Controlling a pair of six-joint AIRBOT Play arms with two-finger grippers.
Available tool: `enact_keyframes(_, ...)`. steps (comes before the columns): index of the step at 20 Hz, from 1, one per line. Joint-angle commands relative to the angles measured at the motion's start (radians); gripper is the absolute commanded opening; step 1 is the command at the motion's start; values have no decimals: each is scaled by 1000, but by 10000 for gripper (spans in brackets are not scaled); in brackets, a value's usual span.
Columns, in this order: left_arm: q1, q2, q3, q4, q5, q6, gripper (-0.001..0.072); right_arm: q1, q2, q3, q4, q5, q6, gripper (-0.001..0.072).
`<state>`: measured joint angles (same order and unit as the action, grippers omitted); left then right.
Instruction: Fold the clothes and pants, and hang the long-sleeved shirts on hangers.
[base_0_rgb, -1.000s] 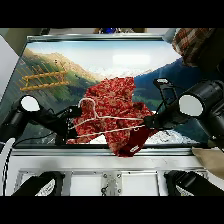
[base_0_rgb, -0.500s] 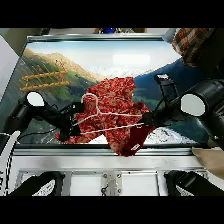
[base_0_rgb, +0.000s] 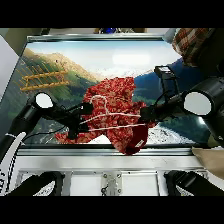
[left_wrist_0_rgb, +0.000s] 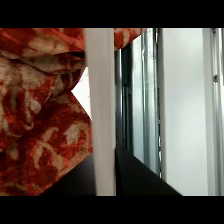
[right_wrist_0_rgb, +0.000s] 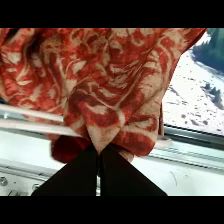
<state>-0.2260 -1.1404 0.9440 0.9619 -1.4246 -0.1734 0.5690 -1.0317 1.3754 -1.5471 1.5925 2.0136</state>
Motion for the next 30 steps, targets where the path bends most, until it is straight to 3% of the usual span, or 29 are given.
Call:
enact_keyframes(1, -6, -1, 1, -19, 46, 2, 20, 1, 11, 2, 34, -7, -24, 17)
enact_keyframes(5, -6, 0, 1, -20, 46, 1, 20, 1, 51, 3, 42, -13, -23, 16)
enact_keyframes(14, -5, 1, 1, -19, 36, -22, 20, 0, 69, 3, -63, 223, 19, 16)
enact_keyframes(21, -5, 1, 1, -19, 29, -25, 20, 0, 69, 3, -90, 248, 27, 16)
enact_keyframes(24, -5, 1, 1, -20, 34, -25, 21, 1, 69, 3, -64, 189, 26, 16)
enact_keyframes(30, -6, 0, 1, -20, 38, -25, 21, 2, 61, 3, 45, -70, 26, 16)
